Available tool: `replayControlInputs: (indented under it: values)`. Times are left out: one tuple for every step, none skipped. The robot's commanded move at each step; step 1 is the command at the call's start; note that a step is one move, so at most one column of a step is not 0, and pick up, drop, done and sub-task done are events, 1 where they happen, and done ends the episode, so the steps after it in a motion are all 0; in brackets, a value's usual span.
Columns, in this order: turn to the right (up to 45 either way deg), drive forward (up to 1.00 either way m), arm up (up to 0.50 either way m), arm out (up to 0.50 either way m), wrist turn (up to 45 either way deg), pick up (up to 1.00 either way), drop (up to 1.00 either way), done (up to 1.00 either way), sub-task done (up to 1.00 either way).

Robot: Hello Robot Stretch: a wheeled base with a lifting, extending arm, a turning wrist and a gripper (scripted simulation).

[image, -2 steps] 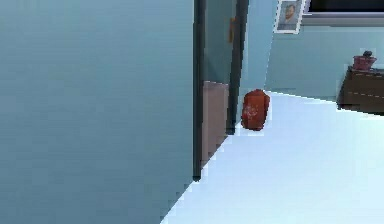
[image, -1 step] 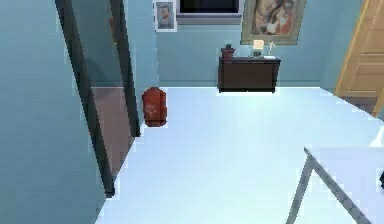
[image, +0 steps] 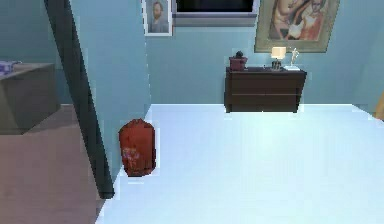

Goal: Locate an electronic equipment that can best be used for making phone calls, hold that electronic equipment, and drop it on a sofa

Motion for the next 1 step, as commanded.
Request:
replayControlInputs:
  values:
    - [0.0,0.2,0.0,0.0,0.0,0.0,0.0,0.0,0.0]
